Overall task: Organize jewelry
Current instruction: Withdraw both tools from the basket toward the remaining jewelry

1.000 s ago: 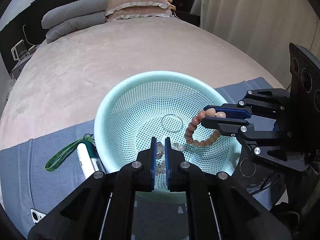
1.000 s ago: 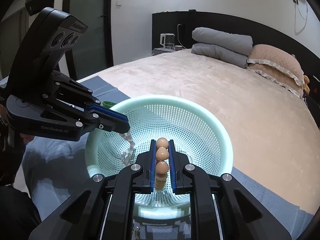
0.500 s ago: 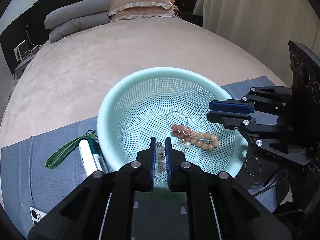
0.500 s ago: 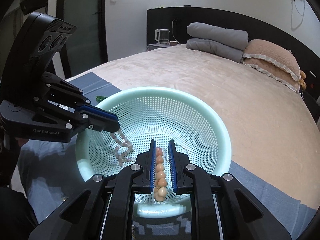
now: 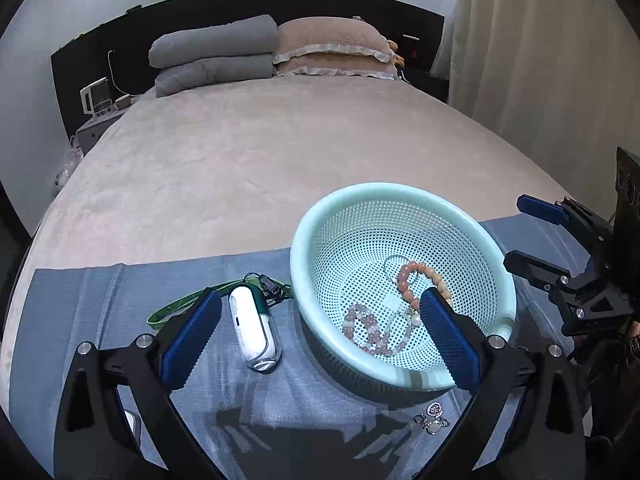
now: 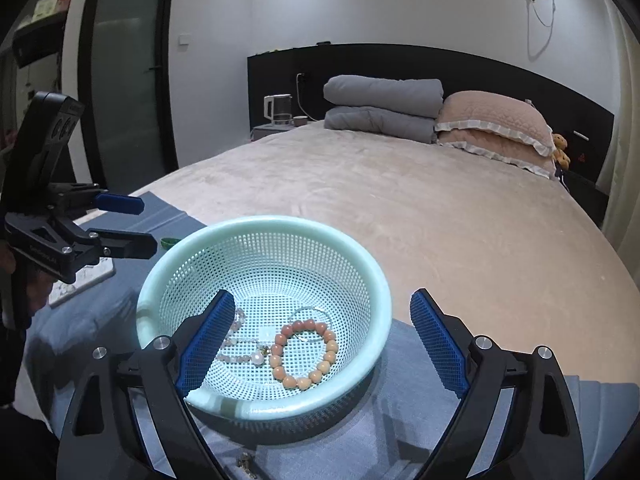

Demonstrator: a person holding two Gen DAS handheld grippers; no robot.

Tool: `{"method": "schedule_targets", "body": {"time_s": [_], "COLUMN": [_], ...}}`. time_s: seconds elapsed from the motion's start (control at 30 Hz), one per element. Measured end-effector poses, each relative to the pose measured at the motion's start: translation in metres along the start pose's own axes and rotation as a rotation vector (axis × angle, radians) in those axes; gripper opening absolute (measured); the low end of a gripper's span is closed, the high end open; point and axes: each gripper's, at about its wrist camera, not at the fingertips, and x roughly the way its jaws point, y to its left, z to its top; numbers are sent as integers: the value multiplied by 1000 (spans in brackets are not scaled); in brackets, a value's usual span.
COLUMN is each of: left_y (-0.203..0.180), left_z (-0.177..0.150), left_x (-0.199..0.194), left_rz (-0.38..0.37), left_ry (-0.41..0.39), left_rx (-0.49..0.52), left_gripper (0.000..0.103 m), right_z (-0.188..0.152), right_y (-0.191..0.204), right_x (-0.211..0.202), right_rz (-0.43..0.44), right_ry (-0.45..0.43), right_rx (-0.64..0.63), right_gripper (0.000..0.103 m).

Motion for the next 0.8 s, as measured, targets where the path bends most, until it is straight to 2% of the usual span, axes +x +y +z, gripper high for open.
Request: {"method": "schedule_targets", "body": {"time_s": [0.2,0.37,0.5,0.67,0.8], "left_y": [0,-10,-18,-29,-31], "left_z": [-15,-29,-42,-62,-75], "left_x": [-5,-5,1,5,7], "left_rz": [3,5,-38,-53,-84], "left_ry": [13,29,66,99,119], "left_rx": [20,68,99,159,153], "left_gripper": [97,97,97,97,97], "right_z": [-7,-19,-30,-46,-62], "right_y": [-6,-10,-13,-15,-15], "right_x": [-6,-12,-16,-22,-24], "right_rz": [-44,-37,-28,-2,16], "right_ry": [13,30,50,91,126], "right_rx": [9,21,26,26,34], "right_gripper": [87,87,88,87,88]}}
